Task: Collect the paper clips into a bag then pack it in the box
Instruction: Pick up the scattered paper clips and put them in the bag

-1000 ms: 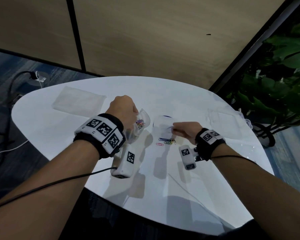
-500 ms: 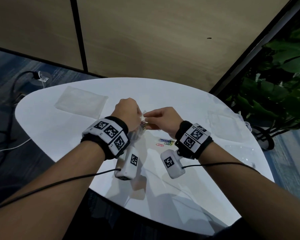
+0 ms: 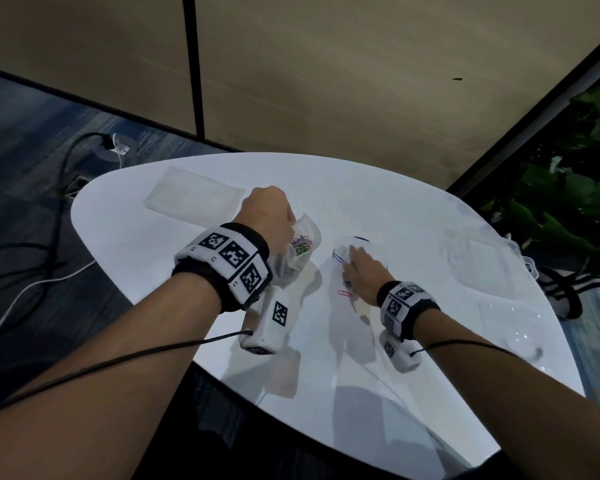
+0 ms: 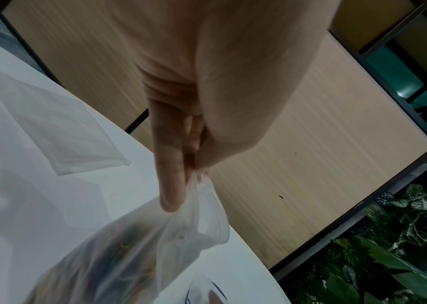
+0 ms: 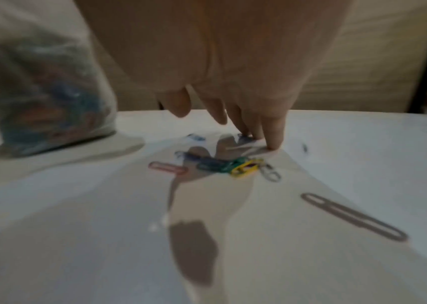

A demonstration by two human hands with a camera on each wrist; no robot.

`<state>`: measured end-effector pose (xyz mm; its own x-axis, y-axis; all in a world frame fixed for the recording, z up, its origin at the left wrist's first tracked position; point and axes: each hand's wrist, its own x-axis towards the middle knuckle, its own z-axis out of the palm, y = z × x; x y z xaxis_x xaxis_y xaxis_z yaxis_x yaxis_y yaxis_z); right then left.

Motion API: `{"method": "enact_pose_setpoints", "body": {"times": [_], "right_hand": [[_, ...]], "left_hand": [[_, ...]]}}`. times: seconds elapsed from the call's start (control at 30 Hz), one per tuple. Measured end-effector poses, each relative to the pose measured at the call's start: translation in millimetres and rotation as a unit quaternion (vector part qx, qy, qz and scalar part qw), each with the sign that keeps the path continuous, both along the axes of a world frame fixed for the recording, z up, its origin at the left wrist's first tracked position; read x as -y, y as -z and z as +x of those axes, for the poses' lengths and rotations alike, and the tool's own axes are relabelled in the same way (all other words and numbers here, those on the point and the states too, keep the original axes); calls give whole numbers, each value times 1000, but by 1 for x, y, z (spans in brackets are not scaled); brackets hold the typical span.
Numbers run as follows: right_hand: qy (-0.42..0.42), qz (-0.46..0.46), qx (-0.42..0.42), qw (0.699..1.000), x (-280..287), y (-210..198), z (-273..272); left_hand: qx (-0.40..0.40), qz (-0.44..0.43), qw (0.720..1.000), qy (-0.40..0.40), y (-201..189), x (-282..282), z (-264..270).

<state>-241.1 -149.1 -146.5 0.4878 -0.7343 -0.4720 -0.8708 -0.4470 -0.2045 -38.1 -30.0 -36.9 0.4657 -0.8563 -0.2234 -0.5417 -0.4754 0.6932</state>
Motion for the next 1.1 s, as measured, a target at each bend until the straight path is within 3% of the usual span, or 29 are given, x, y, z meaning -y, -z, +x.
{"method": "enact_pose_setpoints", "body": {"times": [0.17,0.33,0.5,0.83,0.9,1.0,1.1], "right_hand": [[-211,-87,-39,973,-36,14,-4],[-288,-194,-120,930,-41,27,-59],[-252,-157,-119,947,-40,23,-81],[-184,-166,-77,966,-27,16,-54],[-122,-154,-63,978,-19,15,-51],[25,-106,26,994,-6,4,-46],[177,-15,101,979,10,-9,-48]], "left_hand": [[3,2,1000,10,-1,2,-4],[-2,10,1000,9,-1,4,-3],[-4,15,1000,7,-2,4,-8],[-12,9,1000,9,0,9,-18],[-11,9,1000,11,0,10,-17],[-11,14,1000,15,-1,10,-18],[-8,14,1000,15,-1,11,-19]]}}
